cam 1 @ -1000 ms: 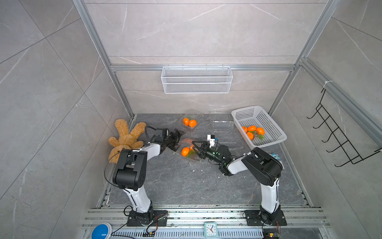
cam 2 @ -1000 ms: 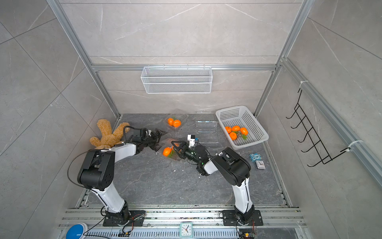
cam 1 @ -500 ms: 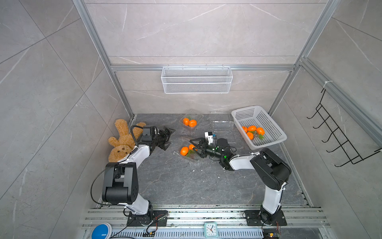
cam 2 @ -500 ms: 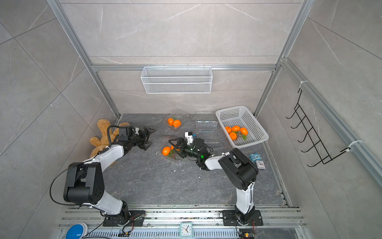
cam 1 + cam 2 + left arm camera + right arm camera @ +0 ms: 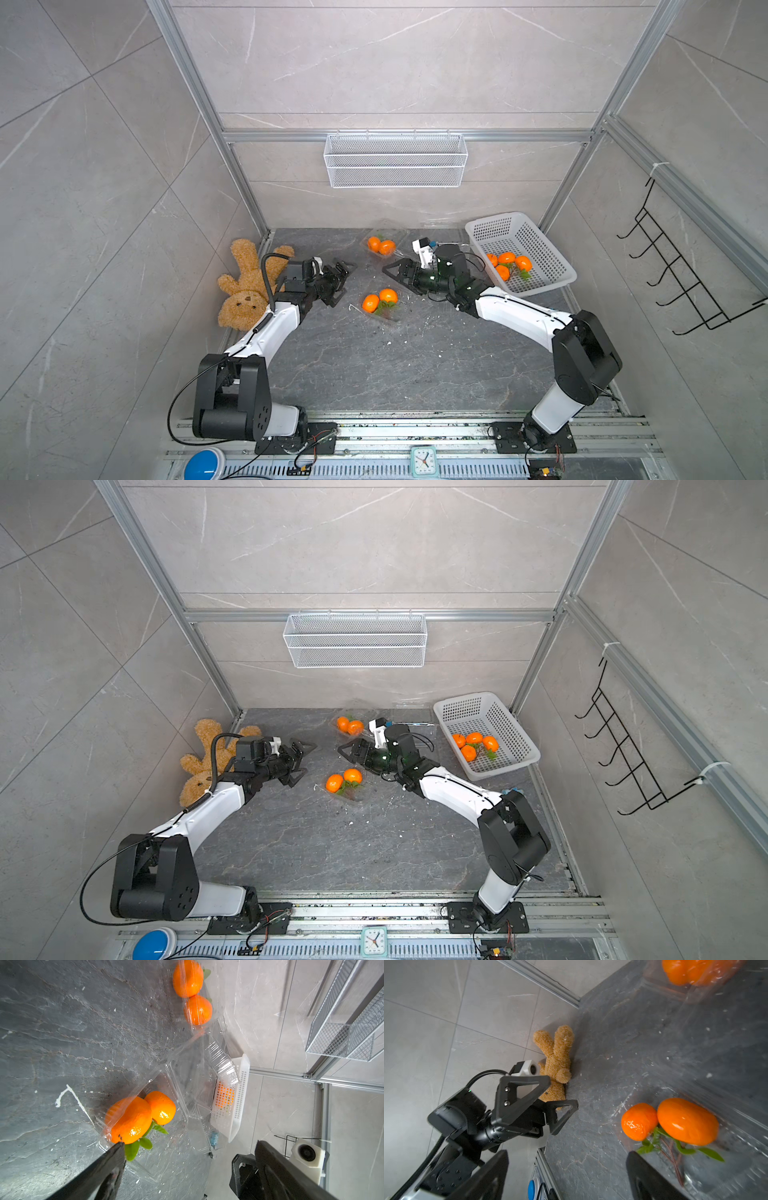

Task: Take oranges out of containers
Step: Pick up the orange from the packing box.

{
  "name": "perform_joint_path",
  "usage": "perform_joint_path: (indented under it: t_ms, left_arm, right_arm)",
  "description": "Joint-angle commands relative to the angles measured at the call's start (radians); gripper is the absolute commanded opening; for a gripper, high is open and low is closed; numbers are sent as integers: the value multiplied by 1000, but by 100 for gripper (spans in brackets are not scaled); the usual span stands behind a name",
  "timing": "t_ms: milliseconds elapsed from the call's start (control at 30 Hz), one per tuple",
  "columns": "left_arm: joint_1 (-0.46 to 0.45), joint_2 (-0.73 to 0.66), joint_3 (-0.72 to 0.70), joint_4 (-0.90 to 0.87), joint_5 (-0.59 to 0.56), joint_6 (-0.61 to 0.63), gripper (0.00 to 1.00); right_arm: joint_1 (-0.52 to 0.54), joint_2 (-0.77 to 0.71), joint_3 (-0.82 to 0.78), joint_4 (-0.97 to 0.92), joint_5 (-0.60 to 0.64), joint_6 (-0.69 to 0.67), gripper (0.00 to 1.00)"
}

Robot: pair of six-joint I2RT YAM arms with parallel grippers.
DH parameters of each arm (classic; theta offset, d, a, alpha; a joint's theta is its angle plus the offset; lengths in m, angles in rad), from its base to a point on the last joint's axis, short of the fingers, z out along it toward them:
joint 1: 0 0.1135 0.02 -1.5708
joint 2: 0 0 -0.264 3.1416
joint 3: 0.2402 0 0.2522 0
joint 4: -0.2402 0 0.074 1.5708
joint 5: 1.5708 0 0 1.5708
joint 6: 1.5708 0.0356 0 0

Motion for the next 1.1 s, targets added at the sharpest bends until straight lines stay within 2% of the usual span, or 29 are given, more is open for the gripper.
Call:
perform_joint_path:
  t_ms: [0, 100, 267, 333, 600, 767, 1067]
  left_arm:
    - [-52, -42, -24, -2, -18, 37, 100]
    - [-81, -49, -60, 6, -25, 25, 100]
    - [-96, -75, -132, 60, -22, -18, 99]
    - [-121, -86, -153, 76, -29, -31, 100]
    - [-195, -102, -220, 130, -62, -78, 99]
    - [-204, -91, -217, 139, -66, -82, 99]
    - [-205, -78, -211, 142, -63, -79, 100]
  right_arm:
    - [58, 28, 50, -328, 89, -183, 84]
    - [111, 82, 107, -440, 176, -257, 82]
    - [153, 173, 165, -538, 284, -289, 75]
    - [161, 212, 183, -547, 296, -296, 70]
    - [166, 330, 287, -570, 353, -323, 65]
    - [166, 405, 378, -612, 351, -339, 61]
    - [167, 460, 436, -696, 459, -372, 53]
